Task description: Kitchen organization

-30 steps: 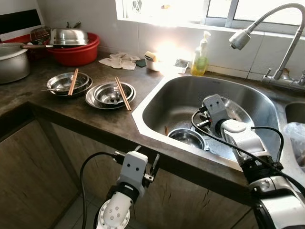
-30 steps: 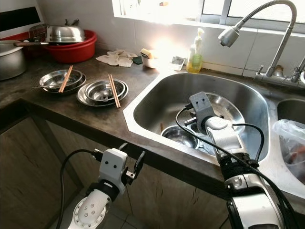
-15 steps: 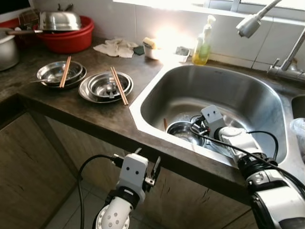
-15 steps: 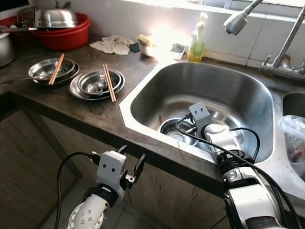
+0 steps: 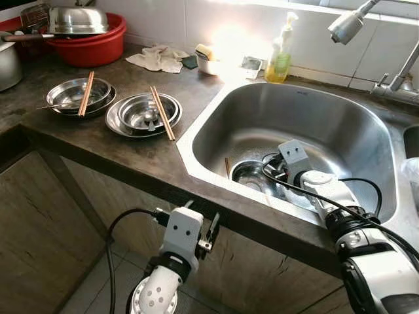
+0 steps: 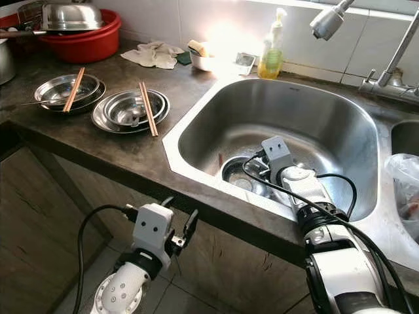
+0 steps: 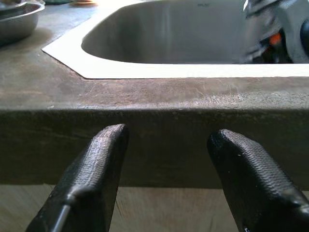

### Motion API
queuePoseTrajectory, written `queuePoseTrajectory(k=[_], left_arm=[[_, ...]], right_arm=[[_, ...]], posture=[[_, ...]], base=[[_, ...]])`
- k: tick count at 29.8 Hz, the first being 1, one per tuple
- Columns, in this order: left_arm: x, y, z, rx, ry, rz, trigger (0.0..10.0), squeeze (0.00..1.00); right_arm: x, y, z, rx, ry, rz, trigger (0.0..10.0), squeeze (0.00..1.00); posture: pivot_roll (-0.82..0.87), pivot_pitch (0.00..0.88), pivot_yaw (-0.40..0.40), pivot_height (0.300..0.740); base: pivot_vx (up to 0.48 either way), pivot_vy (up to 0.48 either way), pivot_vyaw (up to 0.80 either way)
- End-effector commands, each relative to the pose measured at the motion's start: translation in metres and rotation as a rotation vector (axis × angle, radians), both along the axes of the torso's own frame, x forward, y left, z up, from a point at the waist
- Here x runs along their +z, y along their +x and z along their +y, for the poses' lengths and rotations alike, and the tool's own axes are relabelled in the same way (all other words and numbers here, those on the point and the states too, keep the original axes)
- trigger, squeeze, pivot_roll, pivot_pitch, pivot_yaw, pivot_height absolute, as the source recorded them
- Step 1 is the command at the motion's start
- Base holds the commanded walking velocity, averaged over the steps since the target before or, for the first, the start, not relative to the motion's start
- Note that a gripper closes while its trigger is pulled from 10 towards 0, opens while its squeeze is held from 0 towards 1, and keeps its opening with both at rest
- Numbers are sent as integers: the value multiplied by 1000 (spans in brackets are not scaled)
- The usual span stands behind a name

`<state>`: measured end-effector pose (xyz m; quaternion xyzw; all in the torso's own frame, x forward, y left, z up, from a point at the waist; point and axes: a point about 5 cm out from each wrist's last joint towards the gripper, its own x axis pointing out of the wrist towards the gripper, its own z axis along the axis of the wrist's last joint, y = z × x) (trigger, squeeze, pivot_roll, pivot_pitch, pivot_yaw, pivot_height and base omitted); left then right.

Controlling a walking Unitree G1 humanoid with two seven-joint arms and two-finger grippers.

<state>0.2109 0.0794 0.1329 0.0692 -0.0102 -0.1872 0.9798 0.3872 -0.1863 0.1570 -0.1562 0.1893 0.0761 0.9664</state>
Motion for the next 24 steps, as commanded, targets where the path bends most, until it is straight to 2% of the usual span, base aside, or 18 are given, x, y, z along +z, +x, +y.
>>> queuePoseTrajectory(k=[1,3,5,6,8,11,15,17,21,22,24], left_arm=[[-5,1,0,0,9,16,10000,0],[-5,3,1,2,12,15,10000,0],[-6,7,1,3,16,12,10000,0],[-6,8,1,3,18,11,10000,0],[-7,11,1,2,20,7,10000,0],[-8,13,2,3,24,4,10000,0],[-9,15,2,7,26,2,10000,0],[-11,15,2,6,23,2,10000,0],[-12,16,2,1,22,3,10000,0],[-12,16,2,1,22,3,10000,0],[-13,18,2,-3,26,6,10000,0]], right_arm=[[21,2,-5,-32,3,-120,10000,0],[23,2,-5,-31,4,-136,10000,0],[42,-3,2,-28,60,-276,10000,0],[53,-9,5,-23,98,-361,10000,0],[65,-24,12,-9,136,-466,10000,0],[74,-40,12,-32,176,-562,10000,0],[77,-62,14,-34,237,-626,10000,0],[73,-82,18,-35,301,-657,10000,0],[57,-104,25,-40,322,-638,10000,0],[57,-104,25,-40,322,-638,10000,0],[41,-115,31,-50,343,-587,10000,0]], posture=[[132,112,-47,740],[129,107,-45,740],[121,92,-39,740],[119,88,-34,740],[114,70,-32,740],[109,58,-25,740],[100,40,-21,740],[92,28,-16,740],[84,19,-10,740],[84,19,-10,740],[85,15,-10,740]], base=[[0,0,0],[0,0,0],[0,0,0],[0,0,0],[0,0,0],[0,0,0],[0,0,0],[0,0,0],[0,0,0],[0,0,0],[0,0,0]])
